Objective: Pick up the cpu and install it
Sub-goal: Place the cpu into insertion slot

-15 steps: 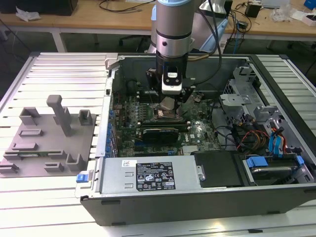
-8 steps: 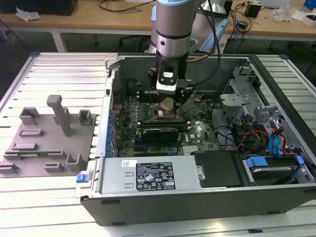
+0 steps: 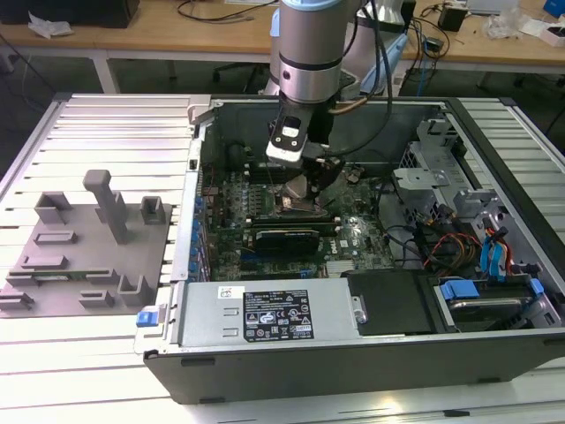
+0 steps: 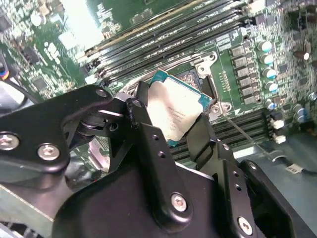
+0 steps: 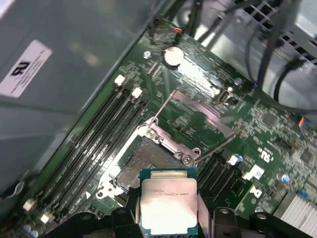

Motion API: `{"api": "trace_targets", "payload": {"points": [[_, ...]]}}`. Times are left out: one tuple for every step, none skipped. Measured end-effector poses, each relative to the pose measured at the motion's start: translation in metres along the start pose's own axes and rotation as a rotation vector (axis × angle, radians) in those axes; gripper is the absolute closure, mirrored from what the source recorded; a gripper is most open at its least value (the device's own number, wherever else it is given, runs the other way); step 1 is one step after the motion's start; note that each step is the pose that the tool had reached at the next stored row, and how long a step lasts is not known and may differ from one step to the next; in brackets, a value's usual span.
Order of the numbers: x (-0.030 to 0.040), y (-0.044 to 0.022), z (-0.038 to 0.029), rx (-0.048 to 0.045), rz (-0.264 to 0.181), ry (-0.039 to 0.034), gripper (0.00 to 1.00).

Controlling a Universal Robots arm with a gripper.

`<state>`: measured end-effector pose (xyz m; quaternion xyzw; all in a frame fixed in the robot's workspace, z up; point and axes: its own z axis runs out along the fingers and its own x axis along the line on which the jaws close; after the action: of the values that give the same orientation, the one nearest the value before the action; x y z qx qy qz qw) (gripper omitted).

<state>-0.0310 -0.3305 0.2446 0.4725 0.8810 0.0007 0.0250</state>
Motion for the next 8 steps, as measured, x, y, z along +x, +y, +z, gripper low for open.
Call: {"api": "trace_targets", "payload": {"points": [[0.0, 0.0, 0.0003, 0.0022, 0.052, -0.0013, 0.45], [0.0, 0.0, 0.0004, 0.0032, 0.075, -0.0018, 0.45], [0.0, 0.0, 0.0005, 0.004, 0.092, -0.0023, 0.45], [0.0, 0.0, 0.0007, 0.005, 0.115, -0.0029, 0.45], [0.0, 0.0, 0.0008, 0.0057, 0.133, -0.0033, 0.45], [0.0, 0.0, 0.0009, 0.0068, 0.158, -0.004, 0.45], [0.0001, 0.0, 0.001, 0.0076, 0.175, -0.0044, 0.45], [0.0001, -0.0001, 0.0012, 0.0088, 0.204, -0.0051, 0.45]]}}
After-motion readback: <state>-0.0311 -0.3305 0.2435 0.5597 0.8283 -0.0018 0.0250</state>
